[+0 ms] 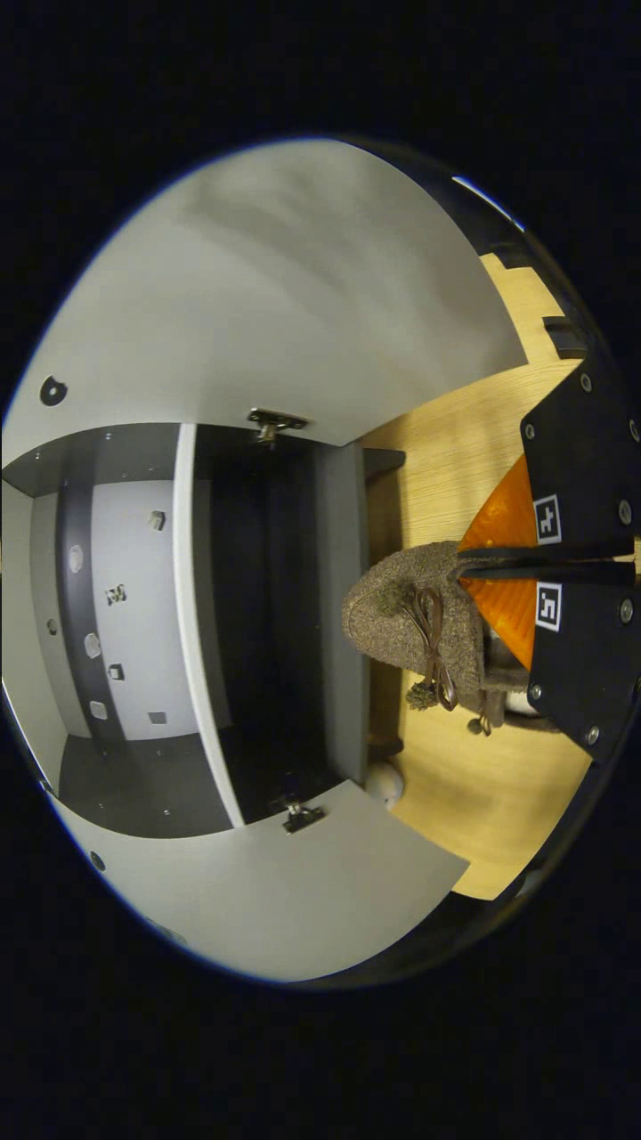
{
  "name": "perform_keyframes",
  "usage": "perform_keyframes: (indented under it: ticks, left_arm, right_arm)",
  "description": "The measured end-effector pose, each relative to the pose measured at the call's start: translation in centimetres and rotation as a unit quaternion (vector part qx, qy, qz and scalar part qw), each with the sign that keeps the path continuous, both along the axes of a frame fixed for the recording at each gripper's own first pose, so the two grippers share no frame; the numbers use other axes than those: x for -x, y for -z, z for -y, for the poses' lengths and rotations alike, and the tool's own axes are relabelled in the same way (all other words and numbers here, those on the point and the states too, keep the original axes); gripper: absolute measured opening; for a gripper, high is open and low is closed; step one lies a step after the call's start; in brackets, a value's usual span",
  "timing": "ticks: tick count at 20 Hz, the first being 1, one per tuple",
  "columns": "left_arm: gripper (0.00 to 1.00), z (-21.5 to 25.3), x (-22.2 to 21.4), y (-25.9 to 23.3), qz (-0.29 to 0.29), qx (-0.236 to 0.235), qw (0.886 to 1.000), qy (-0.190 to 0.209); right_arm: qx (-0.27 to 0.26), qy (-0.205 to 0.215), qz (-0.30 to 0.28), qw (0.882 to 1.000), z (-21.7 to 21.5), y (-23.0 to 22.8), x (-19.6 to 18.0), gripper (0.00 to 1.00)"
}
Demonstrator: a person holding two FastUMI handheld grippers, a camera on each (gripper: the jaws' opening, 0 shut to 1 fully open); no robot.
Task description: Grab one shoe with the right hand and put it into the shoe cabinet, grab the other shoe with the left hand and put it into the shoe cabinet; then close the right door with the right hand and the left door with the left hand.
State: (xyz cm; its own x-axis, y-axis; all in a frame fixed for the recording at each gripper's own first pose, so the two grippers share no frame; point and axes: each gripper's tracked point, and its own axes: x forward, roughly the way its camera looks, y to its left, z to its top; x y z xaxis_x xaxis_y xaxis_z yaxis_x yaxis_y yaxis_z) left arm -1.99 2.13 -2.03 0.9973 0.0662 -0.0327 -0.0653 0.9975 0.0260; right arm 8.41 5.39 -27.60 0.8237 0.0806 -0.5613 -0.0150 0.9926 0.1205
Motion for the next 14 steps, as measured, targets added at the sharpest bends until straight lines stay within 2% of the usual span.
perform_keyframes:
  ticks: [3, 5, 7, 14]
  left_arm:
    - [0.97, 0.2, -0.1, -0.2, 0.005, 0.001, 1.0, 0.003]
    - [0.94, 0.2, -0.2, -0.2, 0.008, -0.001, 1.0, 0.005]
    - [0.97, 0.1, -0.2, -0.2, 0.008, 0.0, 1.0, 0.005]
    - [0.94, -1.3, -0.3, 0.2, 0.004, 0.006, 1.0, -0.009]
  right_arm:
    - [-0.026, -0.01, 0.031, 0.999, -1.4, -5.7, -2.6, 0.01]
    - [-0.021, -0.015, 0.059, 0.998, -1.9, -9.2, -5.1, 0.01]
    - [-0.023, -0.015, 0.078, 0.997, -2.2, -12.2, -7.8, 0.01]
    - [-0.021, -0.002, 0.129, 0.991, -1.5, -20.5, -17.8, 0.01]
